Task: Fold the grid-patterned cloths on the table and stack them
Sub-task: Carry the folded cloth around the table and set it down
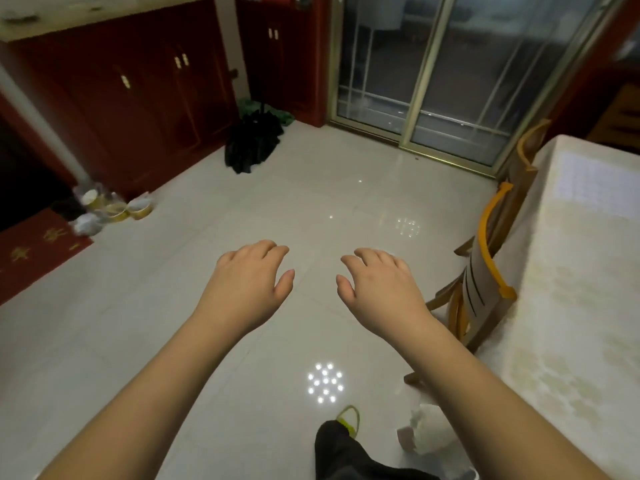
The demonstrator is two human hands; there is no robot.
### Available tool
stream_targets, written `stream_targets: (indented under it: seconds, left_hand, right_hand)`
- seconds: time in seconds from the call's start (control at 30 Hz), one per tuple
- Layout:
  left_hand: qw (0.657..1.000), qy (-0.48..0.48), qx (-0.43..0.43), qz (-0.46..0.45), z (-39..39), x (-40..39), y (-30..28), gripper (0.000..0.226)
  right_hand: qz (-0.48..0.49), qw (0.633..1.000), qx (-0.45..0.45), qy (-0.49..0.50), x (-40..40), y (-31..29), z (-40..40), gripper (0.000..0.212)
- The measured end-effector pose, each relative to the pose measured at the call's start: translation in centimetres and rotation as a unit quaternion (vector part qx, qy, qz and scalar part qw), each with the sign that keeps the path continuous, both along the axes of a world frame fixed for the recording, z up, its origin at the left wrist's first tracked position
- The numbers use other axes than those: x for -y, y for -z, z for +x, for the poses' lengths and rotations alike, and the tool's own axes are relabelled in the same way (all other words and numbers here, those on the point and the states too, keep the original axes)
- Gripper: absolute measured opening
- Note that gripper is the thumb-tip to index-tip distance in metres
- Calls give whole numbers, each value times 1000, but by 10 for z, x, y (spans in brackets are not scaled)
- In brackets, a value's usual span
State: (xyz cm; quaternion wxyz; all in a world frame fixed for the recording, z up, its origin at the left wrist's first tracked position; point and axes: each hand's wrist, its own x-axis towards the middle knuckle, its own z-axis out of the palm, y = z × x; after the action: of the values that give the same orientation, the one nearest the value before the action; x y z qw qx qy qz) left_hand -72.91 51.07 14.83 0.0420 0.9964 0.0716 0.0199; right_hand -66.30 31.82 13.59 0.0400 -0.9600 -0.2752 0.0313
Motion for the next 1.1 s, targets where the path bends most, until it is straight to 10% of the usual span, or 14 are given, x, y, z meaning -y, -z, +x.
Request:
stream_targets:
  seconds: [1.1]
  left_hand:
    - [960,281,9,-18,501,29,25,46]
  right_hand:
    - [-27,968,-23,248,14,3,409,50]
